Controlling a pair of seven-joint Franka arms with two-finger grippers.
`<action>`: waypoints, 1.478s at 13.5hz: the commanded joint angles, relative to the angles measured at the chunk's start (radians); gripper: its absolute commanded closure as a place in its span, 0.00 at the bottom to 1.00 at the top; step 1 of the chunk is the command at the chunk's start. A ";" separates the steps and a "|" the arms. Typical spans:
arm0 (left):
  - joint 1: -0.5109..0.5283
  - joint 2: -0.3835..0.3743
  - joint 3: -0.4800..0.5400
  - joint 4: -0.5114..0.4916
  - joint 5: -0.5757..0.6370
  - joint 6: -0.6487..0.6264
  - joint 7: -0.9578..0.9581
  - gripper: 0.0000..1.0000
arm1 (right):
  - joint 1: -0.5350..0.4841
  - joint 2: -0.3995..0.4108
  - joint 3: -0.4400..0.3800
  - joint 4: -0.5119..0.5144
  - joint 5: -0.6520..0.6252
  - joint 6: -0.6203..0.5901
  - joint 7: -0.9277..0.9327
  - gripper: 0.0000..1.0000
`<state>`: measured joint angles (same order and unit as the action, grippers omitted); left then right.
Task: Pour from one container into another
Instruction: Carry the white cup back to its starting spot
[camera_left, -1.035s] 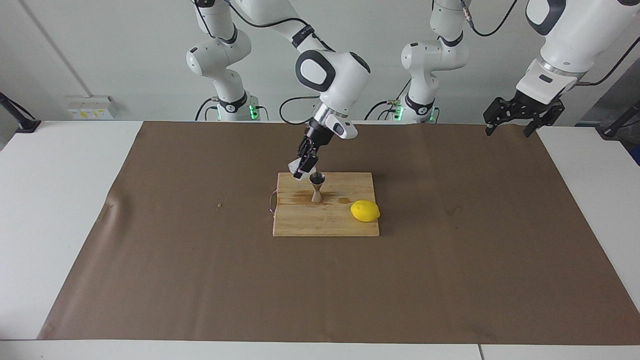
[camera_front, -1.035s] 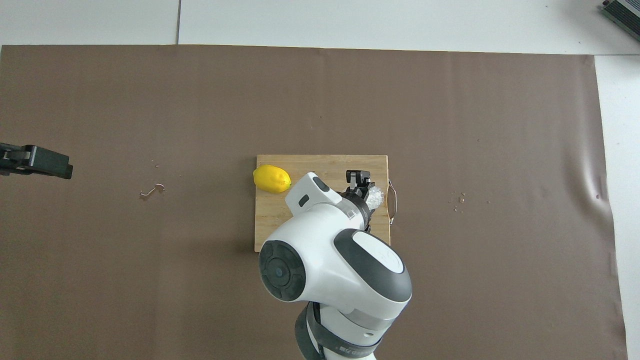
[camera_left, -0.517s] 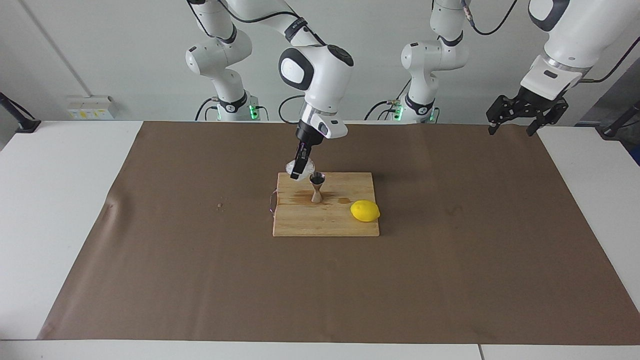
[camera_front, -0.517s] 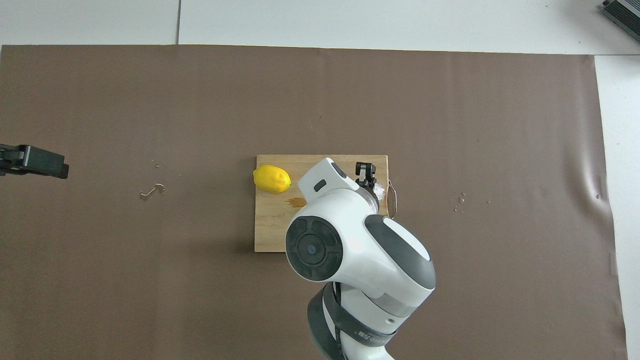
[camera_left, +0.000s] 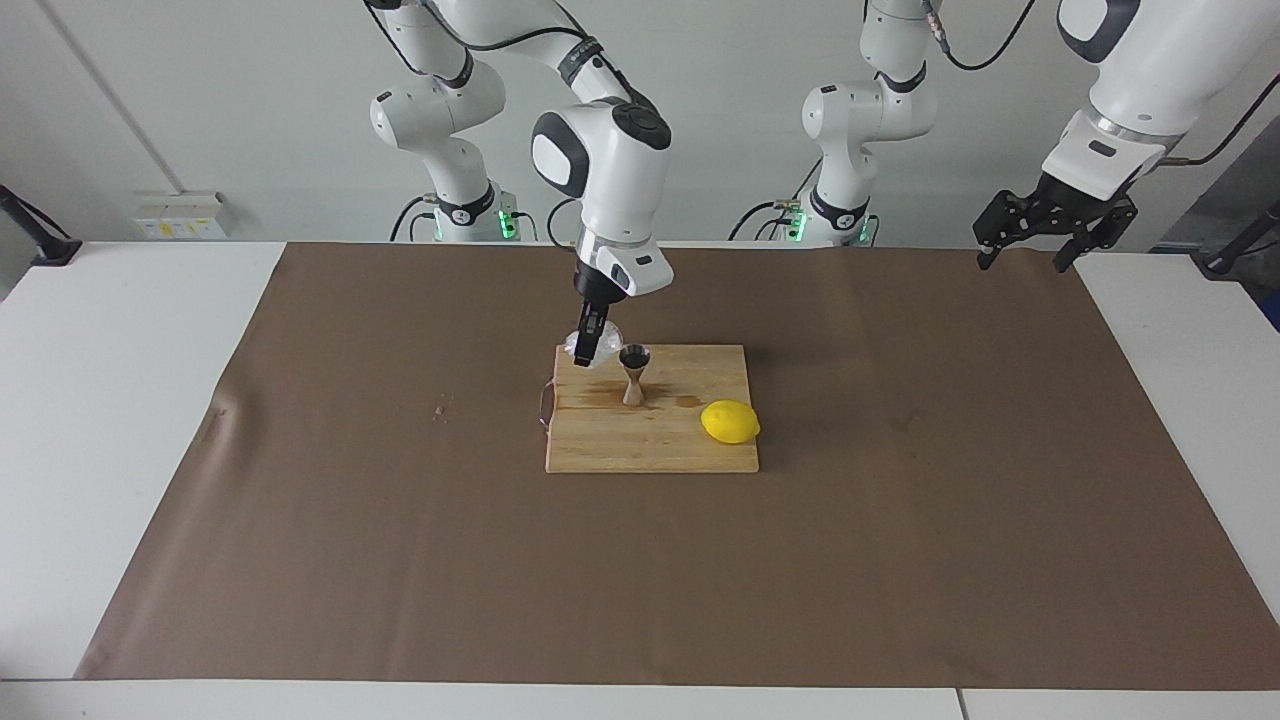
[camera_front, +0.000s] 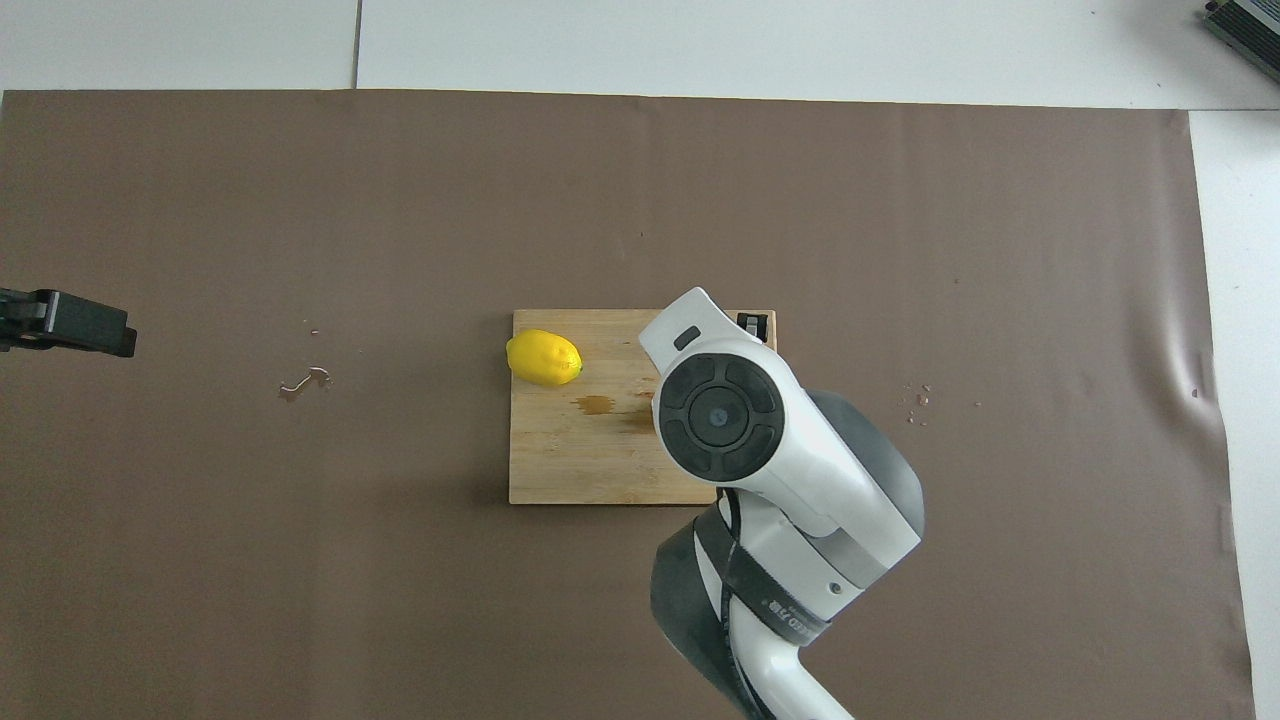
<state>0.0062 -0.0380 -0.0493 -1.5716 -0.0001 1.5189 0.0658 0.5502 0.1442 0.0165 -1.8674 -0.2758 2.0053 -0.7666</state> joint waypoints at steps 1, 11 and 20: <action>0.001 -0.014 0.006 -0.011 -0.012 0.014 0.011 0.00 | -0.067 -0.011 0.008 -0.047 0.076 0.056 -0.133 0.97; 0.001 -0.013 0.006 -0.011 -0.012 0.015 0.011 0.00 | -0.326 -0.052 0.010 -0.257 0.352 0.233 -0.508 0.97; 0.001 -0.011 0.006 -0.013 -0.012 0.015 0.011 0.00 | -0.522 -0.032 0.006 -0.364 0.533 0.253 -0.850 0.97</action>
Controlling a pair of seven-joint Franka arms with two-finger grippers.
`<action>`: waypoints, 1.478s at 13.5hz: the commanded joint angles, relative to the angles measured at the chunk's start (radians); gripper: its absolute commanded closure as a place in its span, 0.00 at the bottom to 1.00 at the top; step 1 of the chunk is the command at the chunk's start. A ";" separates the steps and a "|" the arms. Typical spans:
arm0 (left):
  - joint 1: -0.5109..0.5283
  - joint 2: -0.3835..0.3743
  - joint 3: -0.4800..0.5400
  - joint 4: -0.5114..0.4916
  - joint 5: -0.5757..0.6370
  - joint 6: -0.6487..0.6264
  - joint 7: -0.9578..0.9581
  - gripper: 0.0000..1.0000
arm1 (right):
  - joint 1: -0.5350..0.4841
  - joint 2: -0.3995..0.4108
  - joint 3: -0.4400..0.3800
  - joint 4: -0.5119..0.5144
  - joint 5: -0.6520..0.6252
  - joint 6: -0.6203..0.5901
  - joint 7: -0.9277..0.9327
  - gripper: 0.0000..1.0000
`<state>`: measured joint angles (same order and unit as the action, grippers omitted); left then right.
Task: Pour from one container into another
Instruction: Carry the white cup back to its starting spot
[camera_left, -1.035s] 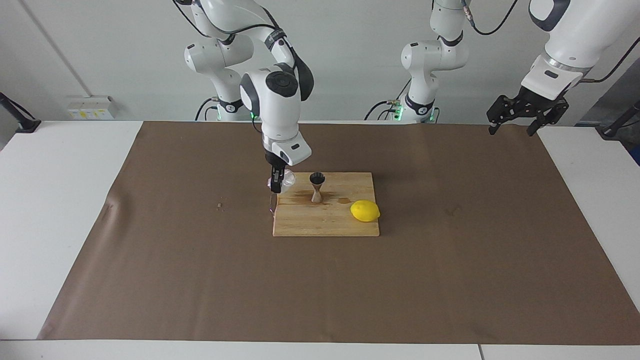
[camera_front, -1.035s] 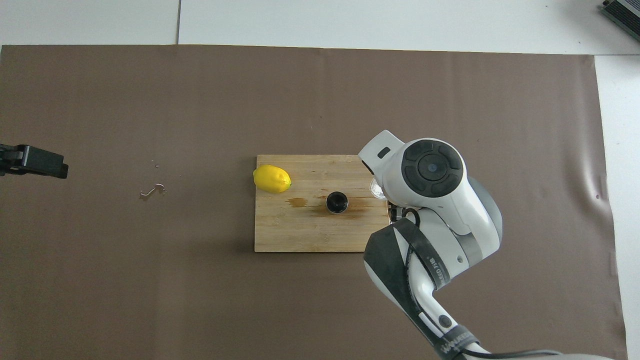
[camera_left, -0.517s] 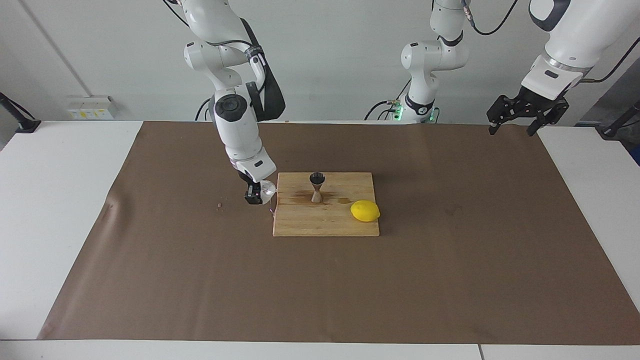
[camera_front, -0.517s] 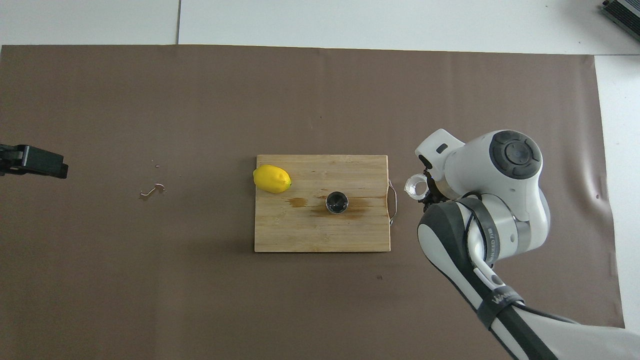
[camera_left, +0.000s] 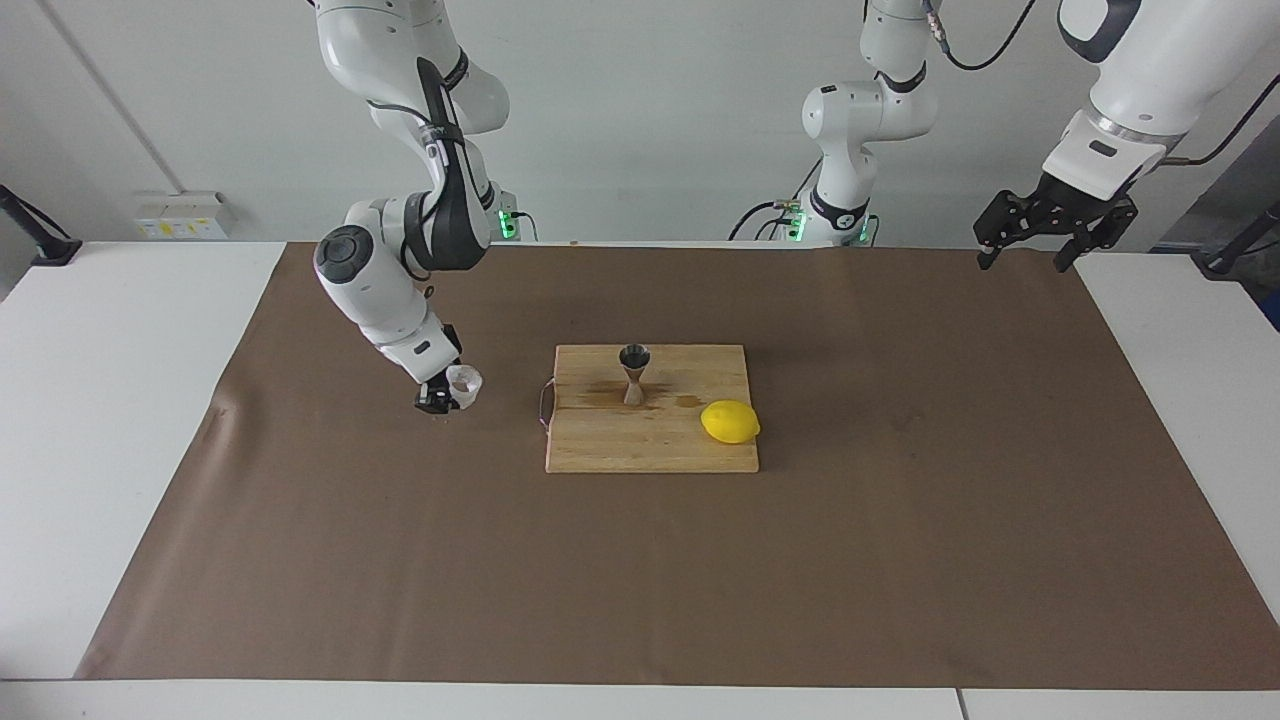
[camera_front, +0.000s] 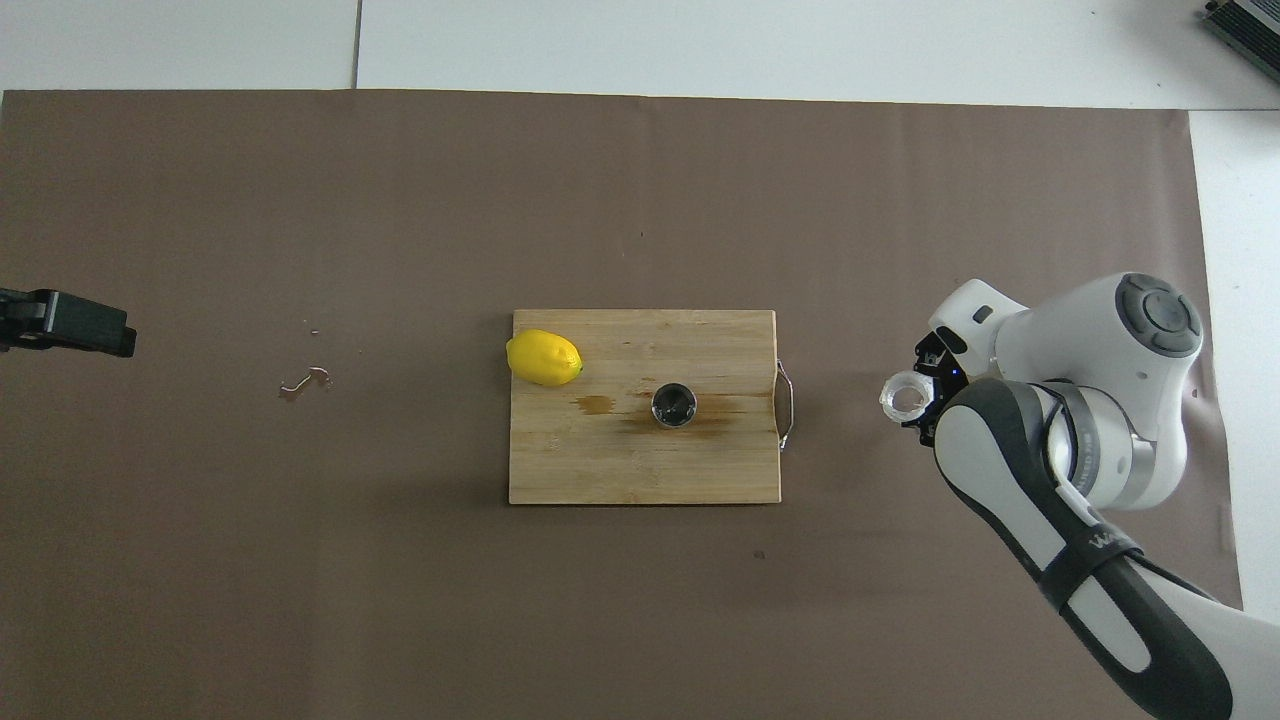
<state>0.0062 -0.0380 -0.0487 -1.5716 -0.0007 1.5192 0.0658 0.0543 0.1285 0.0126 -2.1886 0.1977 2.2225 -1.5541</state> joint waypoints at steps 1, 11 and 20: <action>0.001 -0.011 0.006 -0.011 -0.012 0.015 0.011 0.00 | -0.040 -0.013 0.012 -0.059 0.074 0.051 -0.090 0.97; 0.001 -0.011 0.006 -0.013 -0.012 0.015 0.011 0.00 | -0.172 0.051 0.009 -0.057 0.189 0.063 -0.326 0.96; 0.001 -0.011 0.006 -0.011 -0.012 0.015 0.011 0.00 | -0.166 -0.016 0.007 -0.031 0.189 0.030 -0.221 0.00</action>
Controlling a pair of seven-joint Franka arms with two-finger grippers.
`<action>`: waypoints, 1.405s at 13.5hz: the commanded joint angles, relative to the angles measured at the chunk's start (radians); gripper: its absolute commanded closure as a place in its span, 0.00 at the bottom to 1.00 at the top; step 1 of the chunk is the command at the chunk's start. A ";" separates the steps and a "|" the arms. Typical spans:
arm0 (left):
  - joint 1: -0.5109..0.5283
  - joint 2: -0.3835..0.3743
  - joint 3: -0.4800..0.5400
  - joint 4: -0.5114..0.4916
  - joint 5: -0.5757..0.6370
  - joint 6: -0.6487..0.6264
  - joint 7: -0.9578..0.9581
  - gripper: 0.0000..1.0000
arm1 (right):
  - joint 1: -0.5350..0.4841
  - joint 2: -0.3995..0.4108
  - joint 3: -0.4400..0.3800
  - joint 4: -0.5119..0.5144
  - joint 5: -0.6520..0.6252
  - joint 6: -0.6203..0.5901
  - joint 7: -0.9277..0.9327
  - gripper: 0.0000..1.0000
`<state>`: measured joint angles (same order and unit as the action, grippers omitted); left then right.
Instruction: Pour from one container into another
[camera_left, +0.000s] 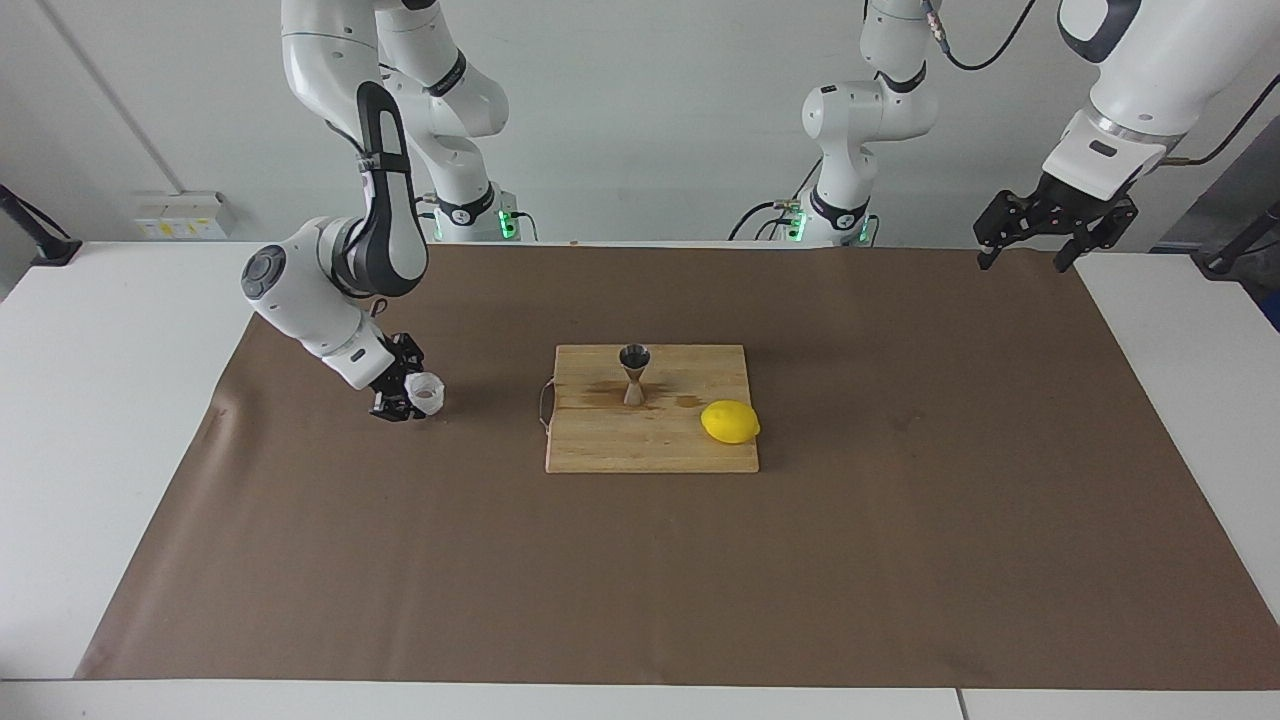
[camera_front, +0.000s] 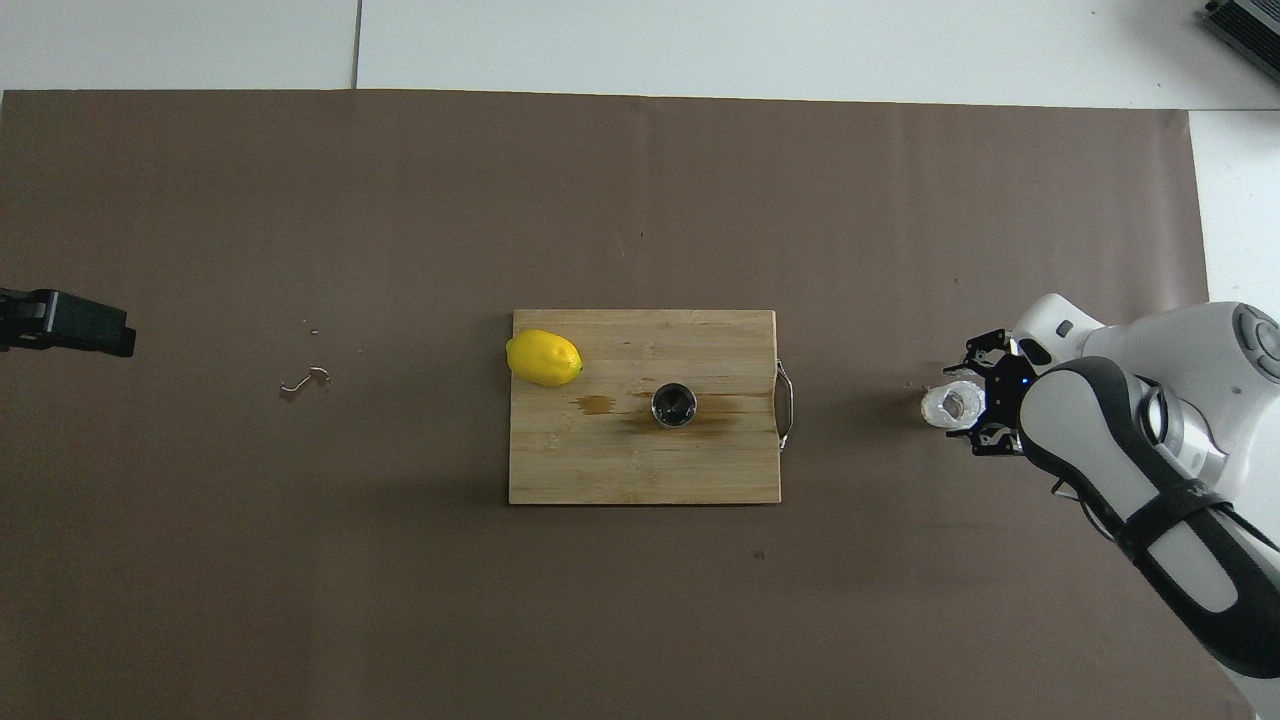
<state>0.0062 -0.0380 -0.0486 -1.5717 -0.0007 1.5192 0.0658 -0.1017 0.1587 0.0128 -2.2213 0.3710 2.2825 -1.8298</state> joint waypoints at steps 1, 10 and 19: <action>0.001 -0.011 0.006 -0.011 -0.012 0.015 0.011 0.00 | -0.009 -0.068 0.007 0.002 0.016 -0.035 0.095 0.00; 0.001 -0.011 0.004 -0.011 -0.013 0.016 0.011 0.00 | 0.103 -0.174 0.018 0.097 -0.157 -0.152 0.638 0.00; 0.001 -0.010 0.004 -0.011 -0.013 0.016 0.011 0.00 | 0.131 -0.194 0.019 0.331 -0.343 -0.339 1.556 0.00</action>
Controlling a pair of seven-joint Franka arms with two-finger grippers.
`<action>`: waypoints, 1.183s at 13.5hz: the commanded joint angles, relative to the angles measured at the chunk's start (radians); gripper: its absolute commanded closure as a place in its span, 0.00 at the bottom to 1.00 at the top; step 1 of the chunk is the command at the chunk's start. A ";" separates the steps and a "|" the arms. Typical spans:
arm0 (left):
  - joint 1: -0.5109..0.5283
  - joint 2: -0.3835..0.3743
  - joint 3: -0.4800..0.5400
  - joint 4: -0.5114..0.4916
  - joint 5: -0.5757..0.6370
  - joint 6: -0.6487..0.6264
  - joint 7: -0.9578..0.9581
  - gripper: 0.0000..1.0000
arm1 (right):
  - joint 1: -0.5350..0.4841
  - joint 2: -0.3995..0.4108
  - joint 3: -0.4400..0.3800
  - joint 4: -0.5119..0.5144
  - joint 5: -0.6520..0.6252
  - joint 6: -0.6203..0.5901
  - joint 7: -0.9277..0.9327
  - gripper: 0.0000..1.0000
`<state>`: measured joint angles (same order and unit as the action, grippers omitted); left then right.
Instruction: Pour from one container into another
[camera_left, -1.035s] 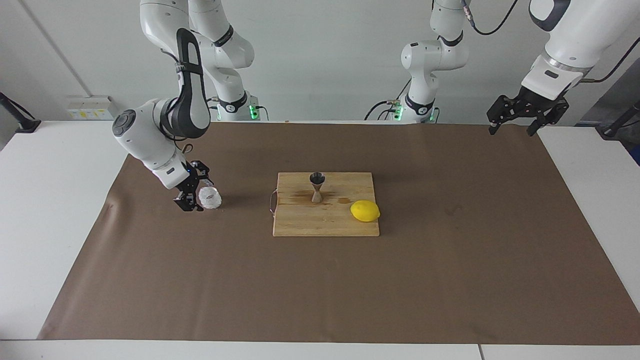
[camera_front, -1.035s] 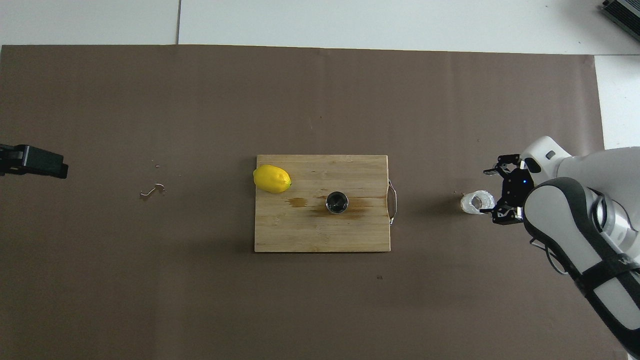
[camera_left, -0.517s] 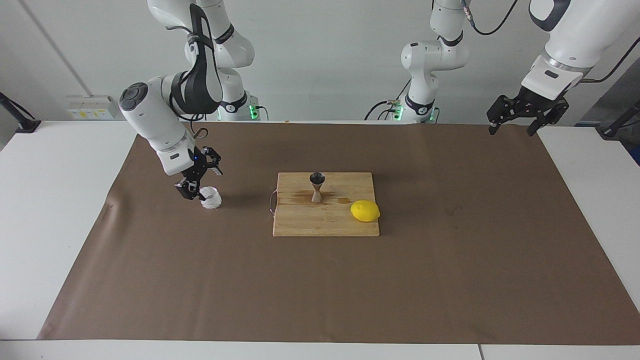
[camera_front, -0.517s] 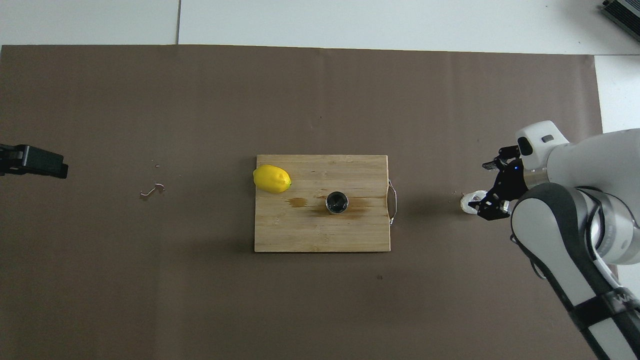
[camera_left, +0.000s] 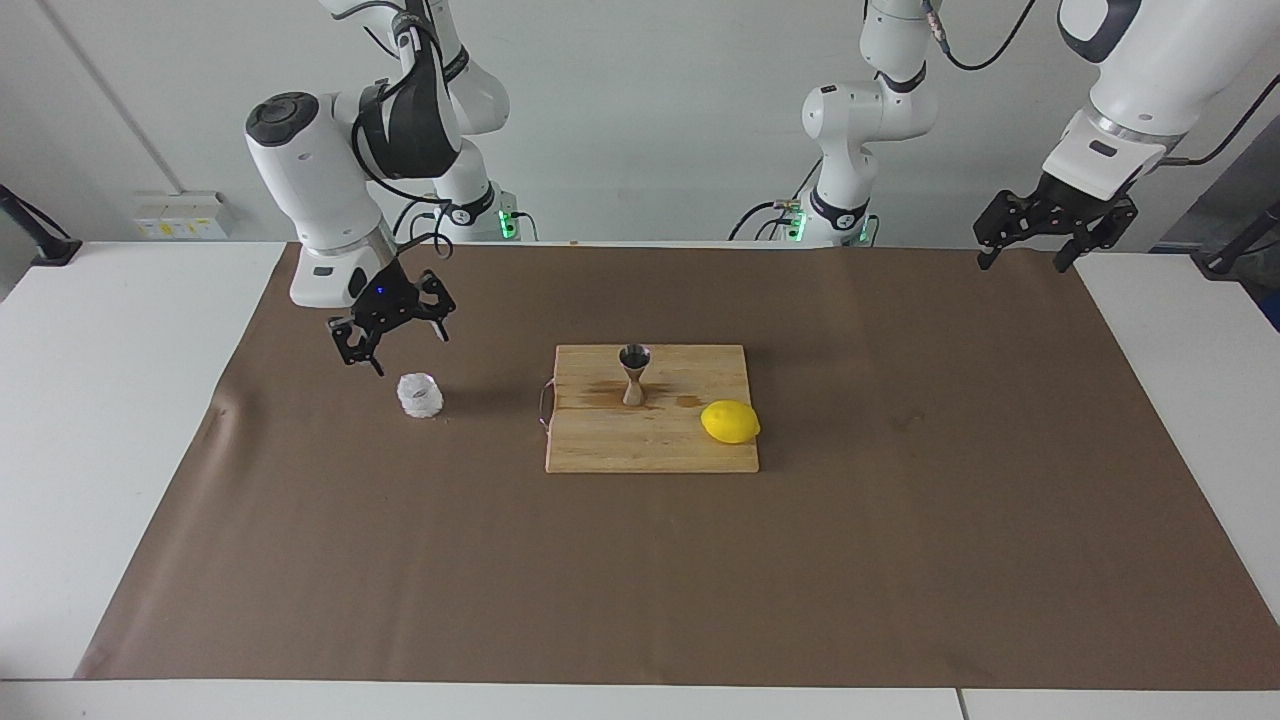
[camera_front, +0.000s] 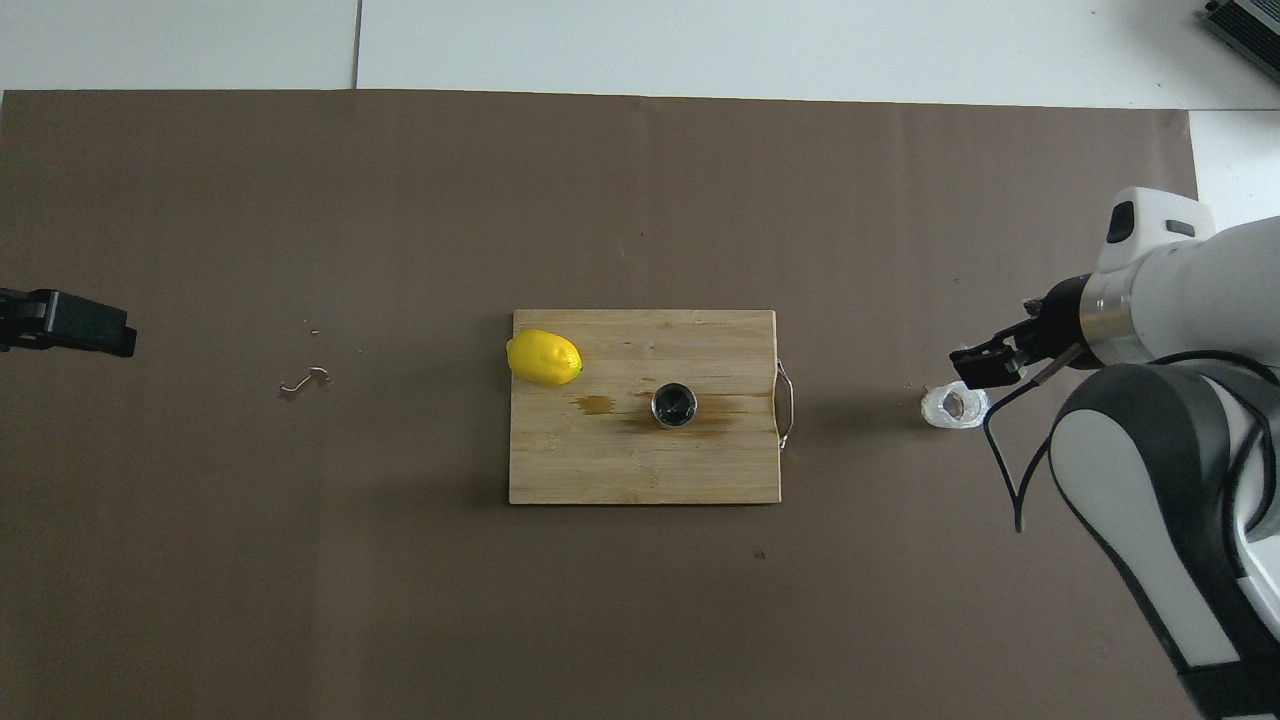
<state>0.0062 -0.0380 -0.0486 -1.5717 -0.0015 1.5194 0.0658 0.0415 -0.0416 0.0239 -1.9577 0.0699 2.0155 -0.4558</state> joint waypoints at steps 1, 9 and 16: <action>0.001 -0.010 0.004 -0.011 -0.012 0.016 0.011 0.00 | -0.012 0.006 0.007 0.086 -0.044 -0.084 0.291 0.00; 0.003 -0.014 0.006 -0.016 -0.012 0.016 0.011 0.00 | -0.022 0.028 0.005 0.269 -0.088 -0.290 0.723 0.00; 0.018 -0.016 0.007 -0.016 -0.012 0.009 0.012 0.00 | -0.026 -0.015 -0.002 0.267 -0.087 -0.360 0.674 0.00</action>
<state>0.0190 -0.0380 -0.0435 -1.5717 -0.0016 1.5197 0.0658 0.0200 -0.0503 0.0208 -1.6985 0.0055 1.6712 0.2382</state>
